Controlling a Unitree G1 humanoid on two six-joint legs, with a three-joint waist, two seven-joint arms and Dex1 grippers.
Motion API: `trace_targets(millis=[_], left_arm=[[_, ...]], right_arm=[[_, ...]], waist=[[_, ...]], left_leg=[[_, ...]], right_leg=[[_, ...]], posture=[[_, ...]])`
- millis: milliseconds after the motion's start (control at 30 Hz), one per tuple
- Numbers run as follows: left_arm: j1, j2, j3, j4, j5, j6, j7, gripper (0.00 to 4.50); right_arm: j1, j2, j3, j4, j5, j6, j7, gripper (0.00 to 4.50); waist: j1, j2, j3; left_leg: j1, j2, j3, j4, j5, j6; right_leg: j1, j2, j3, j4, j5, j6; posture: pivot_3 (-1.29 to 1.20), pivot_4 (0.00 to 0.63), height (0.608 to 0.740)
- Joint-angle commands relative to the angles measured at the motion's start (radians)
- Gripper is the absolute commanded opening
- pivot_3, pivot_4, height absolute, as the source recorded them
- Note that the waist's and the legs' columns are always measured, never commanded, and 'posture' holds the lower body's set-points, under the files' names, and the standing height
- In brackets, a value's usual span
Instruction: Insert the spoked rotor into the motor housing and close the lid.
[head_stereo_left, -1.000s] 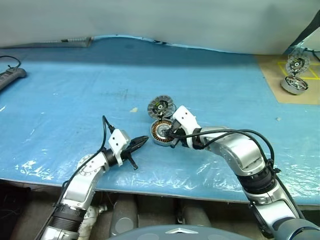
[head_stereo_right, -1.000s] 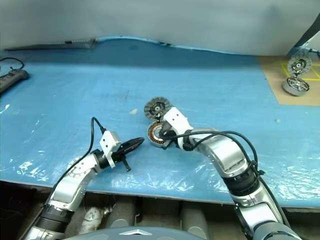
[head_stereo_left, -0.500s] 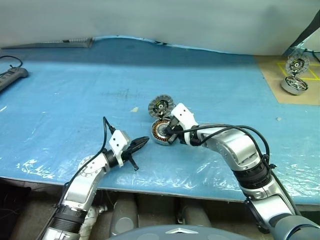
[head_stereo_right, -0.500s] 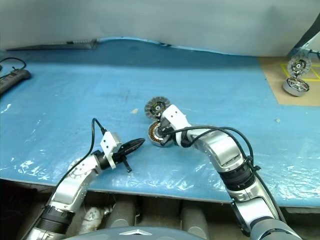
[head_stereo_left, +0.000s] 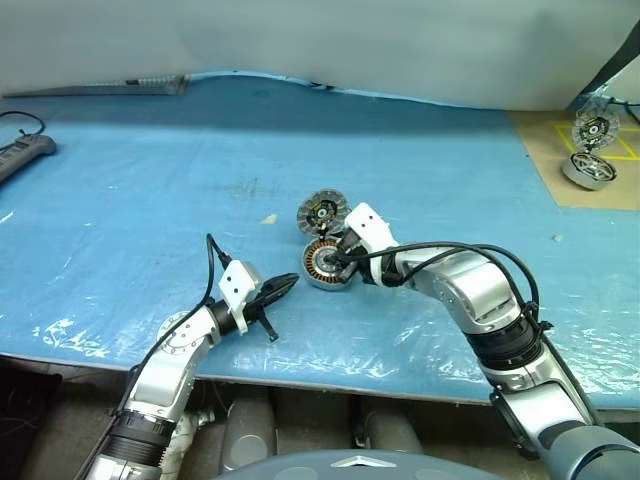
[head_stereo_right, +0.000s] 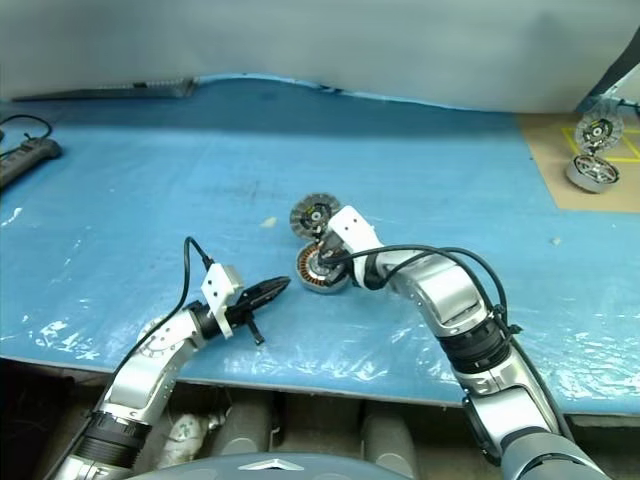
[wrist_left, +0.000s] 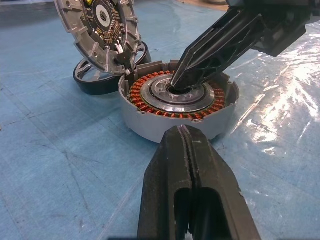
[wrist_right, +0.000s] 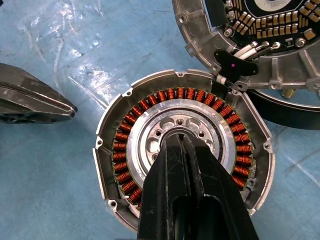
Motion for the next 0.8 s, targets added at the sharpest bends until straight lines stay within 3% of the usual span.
trace_targets(millis=[33, 267, 433, 533, 767, 800], left_arm=[[0.008, -0.001, 0.001, -0.005, -0.004, -0.029, -0.001, 0.0], [0.009, -0.001, 0.007, 0.008, -0.003, -0.041, 0.006, 0.0], [0.009, 0.001, 0.009, 0.012, -0.004, -0.043, 0.008, 0.0], [0.009, 0.0, 0.007, 0.011, -0.004, -0.041, 0.008, 0.0], [0.005, 0.0, 0.006, 0.02, -0.004, -0.046, 0.003, 0.0], [0.006, 0.0, 0.005, 0.021, -0.003, -0.048, 0.003, 0.0]], right_arm=[[-0.04, -0.013, -0.079, -0.085, 0.047, -0.063, 0.05, 0.04], [-0.011, -0.186, -0.099, 0.03, -0.038, -0.263, 0.136, 0.04], [-0.048, -0.227, -0.098, 0.163, -0.082, -0.371, 0.188, 0.04], [-0.093, -0.226, -0.08, 0.261, -0.116, -0.434, 0.229, 0.63], [-0.263, -0.18, -0.024, 0.611, -0.242, -0.683, 0.299, 2.98], [-0.289, -0.169, -0.018, 0.663, -0.256, -0.722, 0.312, 2.98]], waist=[[0.0, 0.0, 0.0], [0.01, 0.0, 0.0], [0.001, 0.0, 0.0], [-0.005, 0.0, 0.0], [-0.004, 0.0, 0.0], [-0.005, 0.0, 0.0]], left_leg=[[-0.001, 0.0, 0.0, 0.0, 0.0, 0.0], [0.0, 0.0, 0.0, 0.0, 0.0, 0.0], [0.0, 0.0, 0.0, 0.001, 0.0, 0.0], [0.0, 0.0, 0.0, 0.001, 0.0, 0.0], [-0.001, 0.0, 0.001, 0.004, 0.0, 0.001], [-0.001, 0.0, 0.001, 0.004, 0.0, 0.001]], right_leg=[[0.0, 0.0, 0.0, 0.0, 0.001, 0.001], [0.001, -0.001, 0.0, 0.0, 0.002, 0.003], [0.0, 0.0, 0.0, 0.0, 0.001, 0.001], [-0.001, 0.001, 0.0, 0.001, 0.001, 0.001], [-0.001, 0.0, 0.0, 0.003, 0.0, -0.001], [-0.001, 0.0, 0.0, 0.003, 0.0, -0.001]], posture=[[0.0, 0.15, 0.74], [0.0, 0.15, 0.74], [0.0, 0.15, 0.74], [0.0, 0.15, 0.74], [0.0, 0.15, 0.74], [0.0, 0.15, 0.74]])
